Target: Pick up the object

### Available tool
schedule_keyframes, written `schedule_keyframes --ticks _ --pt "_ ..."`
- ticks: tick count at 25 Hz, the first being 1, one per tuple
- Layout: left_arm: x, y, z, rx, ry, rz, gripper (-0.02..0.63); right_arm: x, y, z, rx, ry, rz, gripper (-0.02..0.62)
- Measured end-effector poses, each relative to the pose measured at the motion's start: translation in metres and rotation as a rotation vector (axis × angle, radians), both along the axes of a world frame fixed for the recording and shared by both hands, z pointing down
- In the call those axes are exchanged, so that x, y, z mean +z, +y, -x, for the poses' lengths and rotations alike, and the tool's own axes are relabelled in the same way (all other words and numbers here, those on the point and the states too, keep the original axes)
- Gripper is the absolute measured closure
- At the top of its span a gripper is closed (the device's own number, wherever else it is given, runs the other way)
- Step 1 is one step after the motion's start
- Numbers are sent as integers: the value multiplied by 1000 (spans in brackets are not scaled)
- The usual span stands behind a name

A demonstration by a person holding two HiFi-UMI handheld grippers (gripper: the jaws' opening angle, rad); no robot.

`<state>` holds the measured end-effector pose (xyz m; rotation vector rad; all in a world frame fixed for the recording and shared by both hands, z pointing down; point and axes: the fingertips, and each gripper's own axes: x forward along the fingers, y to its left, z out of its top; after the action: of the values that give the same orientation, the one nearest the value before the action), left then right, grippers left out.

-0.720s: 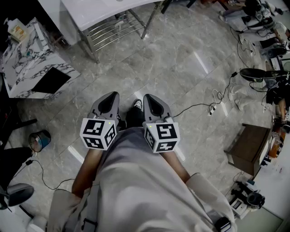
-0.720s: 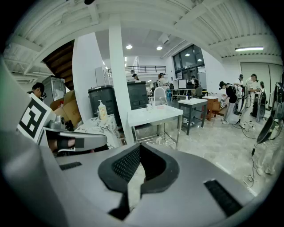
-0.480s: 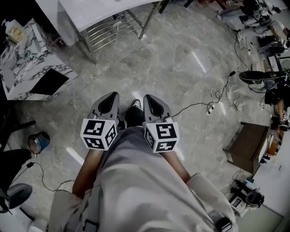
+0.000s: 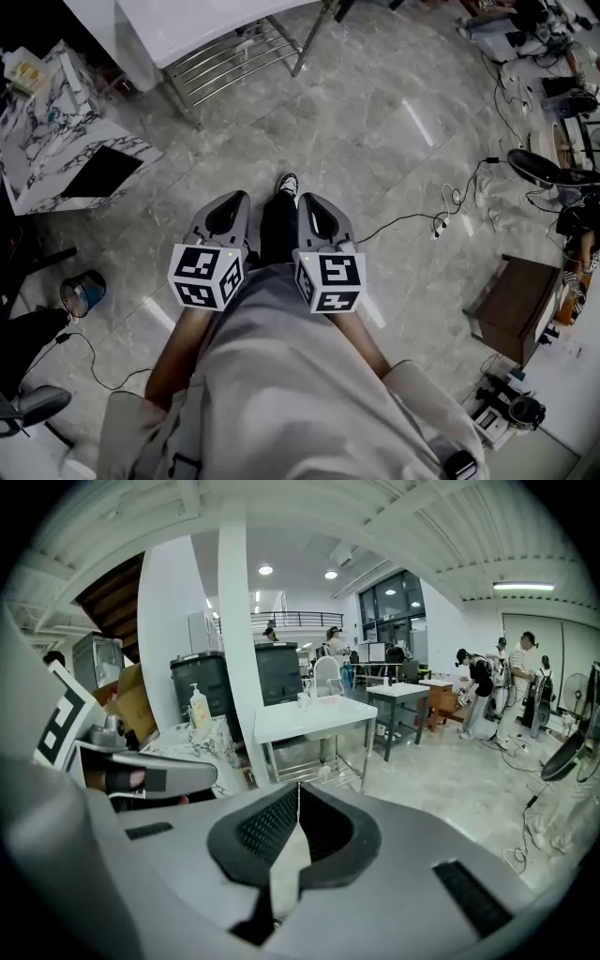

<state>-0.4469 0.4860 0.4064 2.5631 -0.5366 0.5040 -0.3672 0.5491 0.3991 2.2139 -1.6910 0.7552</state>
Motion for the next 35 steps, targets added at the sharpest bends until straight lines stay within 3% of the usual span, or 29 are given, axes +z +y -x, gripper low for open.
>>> schedule_keyframes --ticks 6,20,35 --pt "-7 -34 -55 -6 -27 -47 606 -2 -31 -57 -12 -42 -25 588" --pt "-3 -102 -175 -39 -74 -22 606 2 -107 -187 -64 -95 -20 588" --pt "-4 -153 -266 -67 -95 -45 606 8 -155 -276 -127 -169 -47 588"
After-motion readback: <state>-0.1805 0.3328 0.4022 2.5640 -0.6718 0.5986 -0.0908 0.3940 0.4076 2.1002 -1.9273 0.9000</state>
